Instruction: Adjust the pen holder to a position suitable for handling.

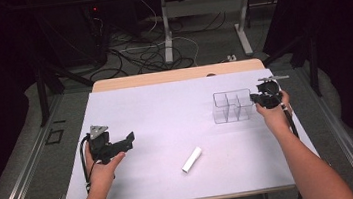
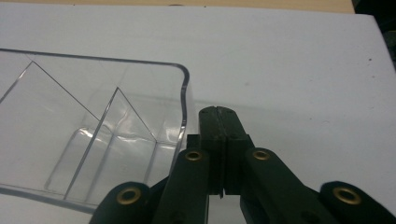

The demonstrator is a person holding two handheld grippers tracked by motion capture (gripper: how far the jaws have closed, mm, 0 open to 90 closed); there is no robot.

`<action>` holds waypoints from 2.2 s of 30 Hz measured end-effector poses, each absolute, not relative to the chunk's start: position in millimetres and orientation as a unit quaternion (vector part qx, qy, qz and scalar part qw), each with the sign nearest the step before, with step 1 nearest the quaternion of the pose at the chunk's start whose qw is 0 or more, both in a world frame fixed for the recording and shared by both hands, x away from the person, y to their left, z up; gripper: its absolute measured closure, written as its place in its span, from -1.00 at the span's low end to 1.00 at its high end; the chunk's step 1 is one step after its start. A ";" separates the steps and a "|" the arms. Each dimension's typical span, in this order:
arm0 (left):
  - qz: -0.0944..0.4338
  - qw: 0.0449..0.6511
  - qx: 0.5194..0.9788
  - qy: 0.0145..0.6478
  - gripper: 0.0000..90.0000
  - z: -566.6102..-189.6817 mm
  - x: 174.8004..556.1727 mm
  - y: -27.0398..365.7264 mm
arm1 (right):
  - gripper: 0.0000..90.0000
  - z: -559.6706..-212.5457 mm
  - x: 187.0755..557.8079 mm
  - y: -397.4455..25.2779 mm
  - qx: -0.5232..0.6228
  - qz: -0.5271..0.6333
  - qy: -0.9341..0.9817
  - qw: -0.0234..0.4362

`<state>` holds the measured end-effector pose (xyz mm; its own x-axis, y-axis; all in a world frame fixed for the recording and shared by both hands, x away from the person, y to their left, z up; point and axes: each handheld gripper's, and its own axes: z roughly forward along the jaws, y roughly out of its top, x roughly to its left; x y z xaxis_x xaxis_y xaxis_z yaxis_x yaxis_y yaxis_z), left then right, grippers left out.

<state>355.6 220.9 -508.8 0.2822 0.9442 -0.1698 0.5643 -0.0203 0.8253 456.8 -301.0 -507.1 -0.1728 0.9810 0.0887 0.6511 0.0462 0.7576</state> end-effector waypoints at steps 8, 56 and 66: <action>0.226 0.423 0.677 0.558 -0.97 -508.8 355.9 222.3 | 1.00 -508.0 456.2 -295.0 0.590 0.357 0.689 0.226; 0.217 0.425 0.681 0.556 -0.94 -509.3 354.4 218.2 | 0.62 -502.8 428.2 -184.4 0.523 0.457 0.696 0.180; 0.217 0.423 0.688 0.549 -0.94 -510.2 353.7 211.0 | 0.09 -494.4 398.6 -200.7 0.467 0.510 0.695 0.195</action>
